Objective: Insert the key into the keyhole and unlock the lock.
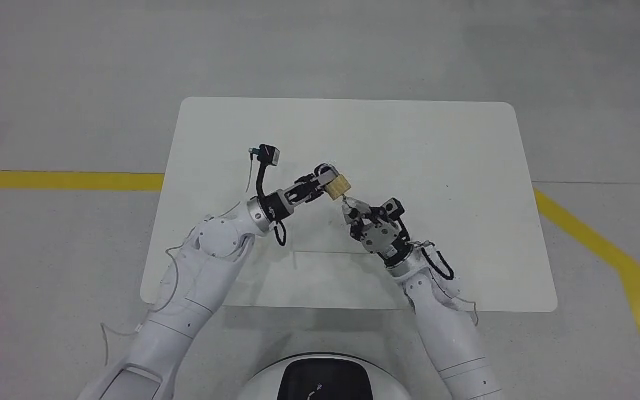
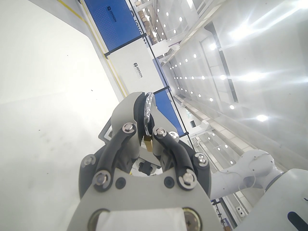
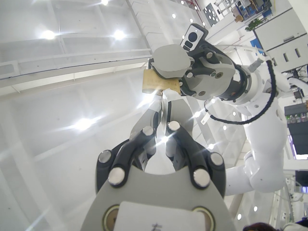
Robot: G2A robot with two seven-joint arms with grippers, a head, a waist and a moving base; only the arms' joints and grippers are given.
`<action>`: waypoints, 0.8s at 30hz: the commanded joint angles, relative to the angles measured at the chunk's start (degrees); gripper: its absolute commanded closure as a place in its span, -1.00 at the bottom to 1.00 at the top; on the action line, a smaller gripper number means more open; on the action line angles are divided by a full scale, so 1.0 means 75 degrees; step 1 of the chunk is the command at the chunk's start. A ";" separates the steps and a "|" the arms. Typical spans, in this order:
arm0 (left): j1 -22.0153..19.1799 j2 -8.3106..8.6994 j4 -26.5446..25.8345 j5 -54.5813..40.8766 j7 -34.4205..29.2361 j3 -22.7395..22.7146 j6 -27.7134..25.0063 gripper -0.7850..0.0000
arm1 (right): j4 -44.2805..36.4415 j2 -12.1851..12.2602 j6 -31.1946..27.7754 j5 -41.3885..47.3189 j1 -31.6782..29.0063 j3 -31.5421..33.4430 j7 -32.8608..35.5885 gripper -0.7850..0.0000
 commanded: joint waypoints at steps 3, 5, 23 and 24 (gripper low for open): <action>-0.0025 0.0005 0.0038 0.0022 0.0078 -0.0001 -0.0051 1.00 | 0.0135 0.0046 0.0535 0.0331 0.0072 0.0062 0.0387 1.00; -0.0035 0.0012 0.0037 0.0095 0.0111 -0.0007 -0.0110 1.00 | 0.0212 0.0069 0.0776 0.0459 0.0103 0.0074 0.0582 1.00; 0.0081 0.0114 -0.0245 0.0698 0.0446 -0.0161 0.0203 1.00 | -0.0319 0.0192 -0.2324 -0.0788 -0.0357 0.0675 -0.0334 -1.00; 0.0073 0.0125 -0.0237 0.0873 0.0444 -0.0154 0.0342 1.00 | -0.0454 0.0194 -0.2689 -0.0886 -0.0466 0.0752 -0.0450 -1.00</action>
